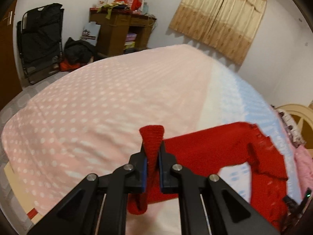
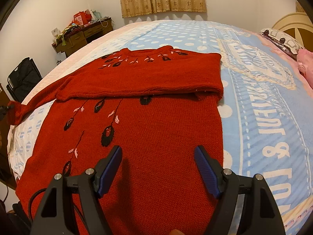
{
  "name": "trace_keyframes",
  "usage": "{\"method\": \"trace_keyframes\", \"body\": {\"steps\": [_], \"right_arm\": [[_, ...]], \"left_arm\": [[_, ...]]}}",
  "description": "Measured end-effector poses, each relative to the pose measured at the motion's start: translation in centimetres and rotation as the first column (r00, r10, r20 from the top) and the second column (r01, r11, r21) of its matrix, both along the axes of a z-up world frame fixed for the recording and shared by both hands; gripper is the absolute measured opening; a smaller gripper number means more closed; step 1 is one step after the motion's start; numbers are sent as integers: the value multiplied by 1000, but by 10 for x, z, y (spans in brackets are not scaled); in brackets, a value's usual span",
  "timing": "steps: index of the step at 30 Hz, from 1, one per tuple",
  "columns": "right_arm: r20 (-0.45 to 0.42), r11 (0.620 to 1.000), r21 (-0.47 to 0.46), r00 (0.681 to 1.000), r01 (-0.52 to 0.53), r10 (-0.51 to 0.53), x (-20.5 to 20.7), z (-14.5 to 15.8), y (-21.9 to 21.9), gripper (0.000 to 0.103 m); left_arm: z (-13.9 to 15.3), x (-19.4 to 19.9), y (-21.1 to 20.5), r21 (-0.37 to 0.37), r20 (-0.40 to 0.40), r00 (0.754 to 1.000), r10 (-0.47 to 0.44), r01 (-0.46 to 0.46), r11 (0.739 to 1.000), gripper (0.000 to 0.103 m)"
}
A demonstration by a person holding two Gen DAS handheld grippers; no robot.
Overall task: Fold small clothes
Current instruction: 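Reach the left tool to the other sleeve cuff and close on it, then lift the sleeve with the left tool and fold it over the sweater body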
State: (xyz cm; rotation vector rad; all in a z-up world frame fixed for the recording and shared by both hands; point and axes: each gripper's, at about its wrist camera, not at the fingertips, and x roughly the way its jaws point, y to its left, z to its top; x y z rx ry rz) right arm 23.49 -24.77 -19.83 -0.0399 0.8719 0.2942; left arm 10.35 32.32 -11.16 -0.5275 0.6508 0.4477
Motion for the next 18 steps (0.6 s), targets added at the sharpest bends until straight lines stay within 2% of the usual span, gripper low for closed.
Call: {"method": "trace_keyframes", "body": {"steps": [7, 15, 18], "right_arm": [[0, 1000, 0, 1000, -1, 1, 0, 0, 0, 77], [0, 1000, -5, 1000, 2, -2, 0, 0, -1, 77], [-1, 1000, -5, 1000, 3, -3, 1, 0, -1, 77]], "left_arm": [[34, 24, -19, -52, 109, 991, -75, 81, 995, 9], [77, 63, -63, -17, 188, 964, -186, 192, 981, 9], [102, 86, -88, 14, 229, 940, -252, 256, 967, 9]]}}
